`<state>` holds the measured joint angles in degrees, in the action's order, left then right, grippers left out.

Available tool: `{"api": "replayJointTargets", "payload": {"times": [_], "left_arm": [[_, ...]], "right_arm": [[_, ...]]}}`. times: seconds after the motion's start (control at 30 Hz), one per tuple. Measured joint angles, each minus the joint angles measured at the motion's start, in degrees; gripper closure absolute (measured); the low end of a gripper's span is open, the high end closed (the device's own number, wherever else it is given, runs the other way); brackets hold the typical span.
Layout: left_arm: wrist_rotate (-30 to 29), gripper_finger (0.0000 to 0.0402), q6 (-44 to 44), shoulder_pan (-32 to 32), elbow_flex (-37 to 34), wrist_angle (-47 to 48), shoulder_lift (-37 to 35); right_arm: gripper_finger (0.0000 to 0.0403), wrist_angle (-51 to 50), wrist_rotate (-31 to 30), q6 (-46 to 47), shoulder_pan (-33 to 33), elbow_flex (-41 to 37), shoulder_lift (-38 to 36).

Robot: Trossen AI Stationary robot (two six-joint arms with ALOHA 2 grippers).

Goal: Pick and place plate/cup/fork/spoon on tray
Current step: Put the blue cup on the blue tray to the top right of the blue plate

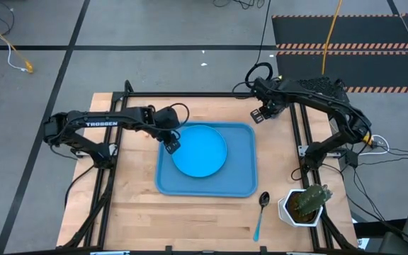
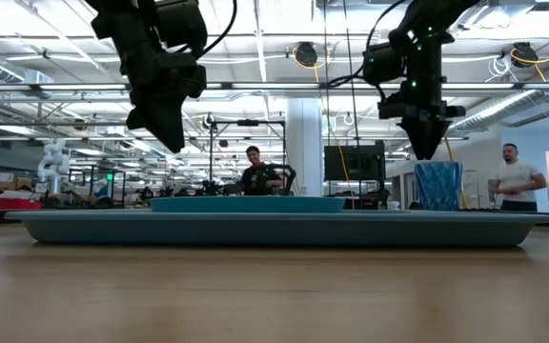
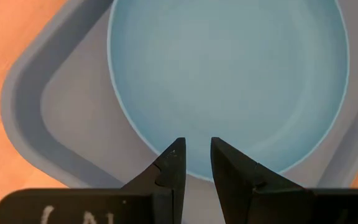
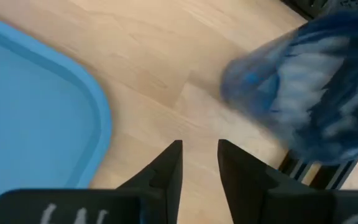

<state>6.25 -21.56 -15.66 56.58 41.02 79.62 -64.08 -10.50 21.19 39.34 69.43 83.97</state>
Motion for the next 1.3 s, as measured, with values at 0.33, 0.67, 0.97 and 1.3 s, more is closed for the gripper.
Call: {"api": "replayJointTargets", "payload": {"times": [0.33, 0.67, 0.97, 1.3], "left_arm": [[1.5, 0.0325, -1.6, 0.4, 0.0, 0.0, 0.0], [1.9, 0.0325, -2.2, 0.4, 0.0, -0.1, 0.0], [1.9, 0.0325, -2.4, 0.4, 0.0, -0.1, 0.0], [2.9, 0.0325, -2.4, 0.4, 0.0, 0.4, 0.0]], "right_arm": [[0.0296, 0.5, -4.7, -1.0, 0.9, 0.1, -1.7], [0.0219, 3.9, -10.6, -0.8, 2.4, -1.7, -2.7], [0.0168, 6.9, -11.0, -0.5, 2.4, -8.0, -2.7], [0.0178, 9.0, -14.9, -3.0, 2.4, -9.9, -2.7]]}}
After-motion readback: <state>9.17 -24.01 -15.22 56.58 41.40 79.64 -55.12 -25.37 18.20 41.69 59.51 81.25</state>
